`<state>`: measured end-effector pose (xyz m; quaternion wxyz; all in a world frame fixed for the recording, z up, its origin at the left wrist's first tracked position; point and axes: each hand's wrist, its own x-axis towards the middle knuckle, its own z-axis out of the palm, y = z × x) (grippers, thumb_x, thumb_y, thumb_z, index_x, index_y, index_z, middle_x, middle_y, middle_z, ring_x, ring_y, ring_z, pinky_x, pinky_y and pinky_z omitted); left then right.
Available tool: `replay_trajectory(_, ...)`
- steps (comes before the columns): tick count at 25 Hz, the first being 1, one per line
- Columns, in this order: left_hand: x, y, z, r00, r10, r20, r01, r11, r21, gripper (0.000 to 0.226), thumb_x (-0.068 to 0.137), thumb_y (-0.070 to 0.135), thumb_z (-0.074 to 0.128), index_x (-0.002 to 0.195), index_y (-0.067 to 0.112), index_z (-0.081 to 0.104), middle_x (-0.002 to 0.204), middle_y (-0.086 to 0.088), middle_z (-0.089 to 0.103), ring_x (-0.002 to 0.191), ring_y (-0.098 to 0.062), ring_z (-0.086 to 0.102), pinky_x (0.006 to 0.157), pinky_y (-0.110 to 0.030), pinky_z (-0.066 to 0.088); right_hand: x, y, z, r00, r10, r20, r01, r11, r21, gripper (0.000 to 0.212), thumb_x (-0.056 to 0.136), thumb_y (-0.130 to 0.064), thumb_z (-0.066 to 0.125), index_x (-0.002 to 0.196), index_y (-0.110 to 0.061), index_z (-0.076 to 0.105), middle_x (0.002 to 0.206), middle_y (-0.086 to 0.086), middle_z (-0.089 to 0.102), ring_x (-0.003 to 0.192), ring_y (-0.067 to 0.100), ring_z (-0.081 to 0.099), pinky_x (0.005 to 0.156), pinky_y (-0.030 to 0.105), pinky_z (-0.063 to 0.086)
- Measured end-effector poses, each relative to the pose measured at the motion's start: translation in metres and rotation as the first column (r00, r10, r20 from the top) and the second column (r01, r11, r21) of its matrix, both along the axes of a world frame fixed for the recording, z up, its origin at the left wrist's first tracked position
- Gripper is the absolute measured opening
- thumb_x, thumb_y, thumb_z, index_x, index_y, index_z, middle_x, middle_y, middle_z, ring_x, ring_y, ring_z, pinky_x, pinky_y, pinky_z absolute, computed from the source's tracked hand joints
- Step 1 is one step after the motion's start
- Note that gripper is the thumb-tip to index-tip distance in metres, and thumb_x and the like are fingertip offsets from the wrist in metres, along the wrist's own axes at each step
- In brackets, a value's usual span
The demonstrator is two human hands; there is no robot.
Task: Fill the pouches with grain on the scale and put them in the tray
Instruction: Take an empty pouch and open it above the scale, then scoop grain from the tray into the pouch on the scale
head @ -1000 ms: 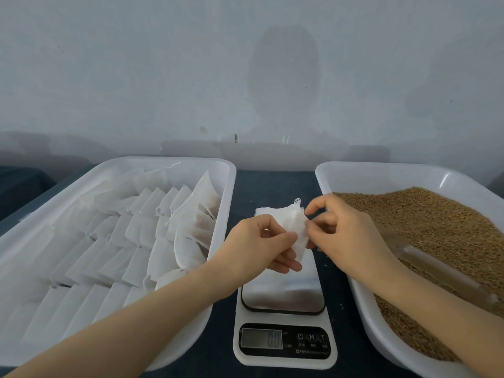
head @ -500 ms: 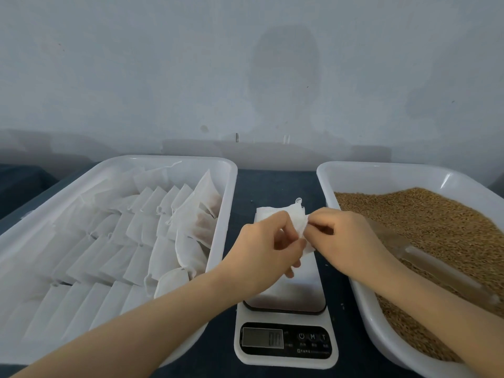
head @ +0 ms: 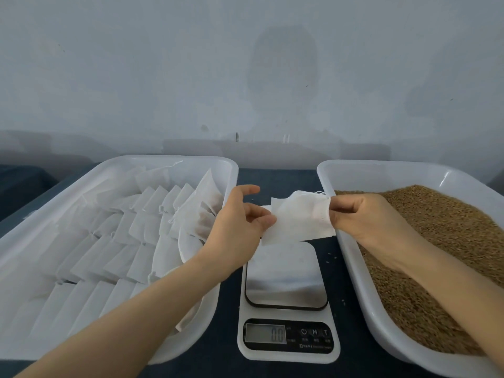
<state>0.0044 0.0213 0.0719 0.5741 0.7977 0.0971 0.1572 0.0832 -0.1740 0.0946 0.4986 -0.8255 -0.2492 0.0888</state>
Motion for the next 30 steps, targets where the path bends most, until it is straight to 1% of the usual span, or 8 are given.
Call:
replay_trajectory(6,-0.003,-0.002,0.002,0.984,0.099,0.149,-0.131,0.966,0.224,0.051,0.083,0.016,0.071,0.122,0.031,0.042,0.099,0.017,0.048,0.096,-0.003,0.051,0.076,0.002,0.036,0.000,-0.006,0.005,1.000,0.024,0.011,-0.023,0.998,-0.051,0.014,0.083,-0.023,0.072,0.091,-0.035,0.074,0.089,-0.020,0.072,0.086,-0.008,0.065,0.073,0.010,0.043)
replay_trajectory(11,-0.006,-0.019,-0.005,0.948,-0.282,0.147,0.066,0.626,0.777,0.100,0.067,0.055,0.076,0.147,0.027,0.022,0.148,0.013,0.025,0.145,-0.010,0.009,0.113,-0.031,0.010,-0.013,0.004,0.003,0.992,0.115,0.044,-0.110,0.987,-0.118,0.012,0.079,-0.033,0.065,0.086,-0.033,0.074,0.077,-0.009,0.072,0.075,0.008,0.068,0.072,0.029,0.051)
replay_trajectory(16,0.000,-0.022,-0.012,0.986,-0.151,0.067,0.062,0.713,0.698,0.080,0.072,0.055,0.073,0.139,0.030,0.037,0.136,0.016,0.045,0.127,-0.006,0.037,0.106,-0.028,0.020,-0.019,0.009,0.004,0.988,0.140,0.069,-0.126,0.976,-0.175,0.008,0.079,-0.034,0.064,0.078,-0.037,0.071,0.070,-0.006,0.069,0.068,0.020,0.064,0.068,0.037,0.052)
replay_trajectory(19,0.003,-0.019,-0.014,0.990,-0.134,-0.034,0.123,0.736,0.666,0.070,0.072,0.055,0.072,0.131,0.033,0.041,0.129,0.019,0.047,0.121,-0.005,0.040,0.102,-0.029,0.023,-0.017,0.005,0.008,0.975,0.177,0.136,-0.149,0.970,-0.190,0.011,0.085,-0.040,0.060,0.086,-0.042,0.070,0.077,-0.017,0.070,0.071,0.002,0.066,0.065,0.020,0.051)
replay_trajectory(21,0.002,-0.018,-0.012,0.985,-0.134,-0.106,0.171,0.773,0.611,0.063,0.072,0.055,0.072,0.125,0.035,0.043,0.121,0.024,0.046,0.112,-0.003,0.041,0.103,-0.029,0.027,0.000,-0.011,0.014,0.943,-0.029,0.332,0.097,0.977,-0.189,0.013,0.088,-0.041,0.055,0.090,-0.042,0.067,0.077,-0.024,0.068,0.067,-0.007,0.062,0.054,0.008,0.041)
replay_trajectory(24,0.000,-0.018,-0.008,0.976,-0.143,-0.165,0.210,0.818,0.536,0.059,0.071,0.053,0.074,0.119,0.036,0.043,0.113,0.026,0.044,0.103,-0.001,0.042,0.105,-0.036,0.033,0.038,-0.059,0.018,0.837,-0.293,0.462,0.503,0.743,-0.441,0.026,0.094,-0.037,0.051,0.106,-0.021,0.067,0.091,-0.008,0.067,0.068,0.003,0.057,0.057,0.018,0.045)
replay_trajectory(27,-0.002,-0.021,-0.004,0.964,-0.156,-0.214,0.244,0.836,0.492,0.058,0.072,0.051,0.075,0.118,0.037,0.041,0.117,0.022,0.048,0.105,-0.005,0.048,0.106,-0.041,0.035,0.051,-0.085,0.004,0.943,-0.274,0.191,0.279,0.330,-0.902,0.047,0.087,-0.049,0.057,0.113,-0.010,0.063,0.103,0.004,0.067,0.083,0.018,0.062,0.081,0.034,0.053)
replay_trajectory(30,-0.003,-0.022,-0.003,0.954,-0.163,-0.252,0.267,0.846,0.463,0.060,0.074,0.049,0.075,0.122,0.036,0.041,0.123,0.020,0.050,0.108,-0.007,0.049,0.108,-0.042,0.034,0.051,-0.082,-0.008,0.960,-0.256,0.114,0.191,0.297,-0.935,0.032,0.085,-0.037,0.066,0.102,-0.011,0.063,0.091,0.002,0.062,0.082,0.018,0.060,0.079,0.031,0.051)
